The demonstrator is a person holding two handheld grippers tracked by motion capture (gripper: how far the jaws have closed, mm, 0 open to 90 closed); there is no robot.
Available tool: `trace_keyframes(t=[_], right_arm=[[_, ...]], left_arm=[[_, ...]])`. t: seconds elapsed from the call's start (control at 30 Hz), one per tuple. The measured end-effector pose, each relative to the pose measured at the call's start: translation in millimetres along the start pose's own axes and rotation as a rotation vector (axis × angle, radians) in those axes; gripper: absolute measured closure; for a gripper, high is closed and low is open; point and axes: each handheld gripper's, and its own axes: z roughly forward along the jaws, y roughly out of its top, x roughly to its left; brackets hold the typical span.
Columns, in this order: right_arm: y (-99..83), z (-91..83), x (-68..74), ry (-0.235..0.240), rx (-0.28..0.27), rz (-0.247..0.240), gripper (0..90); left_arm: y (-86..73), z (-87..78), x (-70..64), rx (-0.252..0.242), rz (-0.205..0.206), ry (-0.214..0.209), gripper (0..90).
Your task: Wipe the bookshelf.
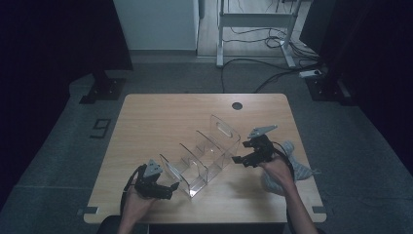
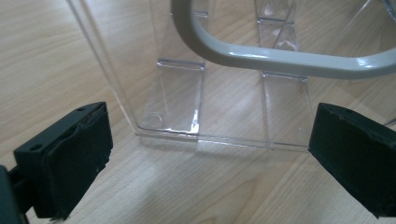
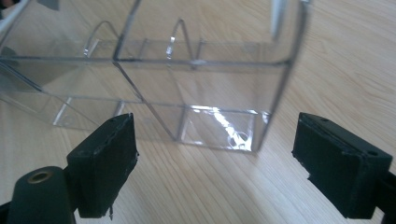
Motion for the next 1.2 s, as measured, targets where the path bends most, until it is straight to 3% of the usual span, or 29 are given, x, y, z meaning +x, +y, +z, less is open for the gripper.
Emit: trace_keyframes(t=[0.13, 0.27, 0.7, 1.03, 1.1, 1.2], right_arm=[[2.8, 7.9, 2.6, 0.004, -0.009, -0.035, 12.6], [1.1, 9.3, 1.9, 0.006, -0.026, -0.021, 12.9], [-5.9, 3.2, 10.9, 0.021, 0.025, -0.024, 13.9], [-6.8, 4.6, 20.6, 0.028, 0.042, -0.035, 13.9], [-7.9, 5.6, 22.2, 0.047, 0.055, -0.041, 14.0], [-8.0, 6.3, 24.3, 0.055, 0.064, -0.047, 14.1]], left_arm=[[1.3, 2.9, -2.4, 0.028, 0.005, -0.002, 0.0], [1.6, 3.6, -0.4, 0.032, -0.002, 0.005, 0.0], [4.2, 5.4, 23.6, 0.055, -0.056, 0.051, 0.0], [6.7, 8.6, 44.5, 0.045, -0.101, 0.083, 0.9], [7.4, 6.9, 46.9, 0.046, -0.103, 0.091, 2.2], [8.6, -1.7, 50.8, 0.020, -0.119, 0.071, 2.7]])
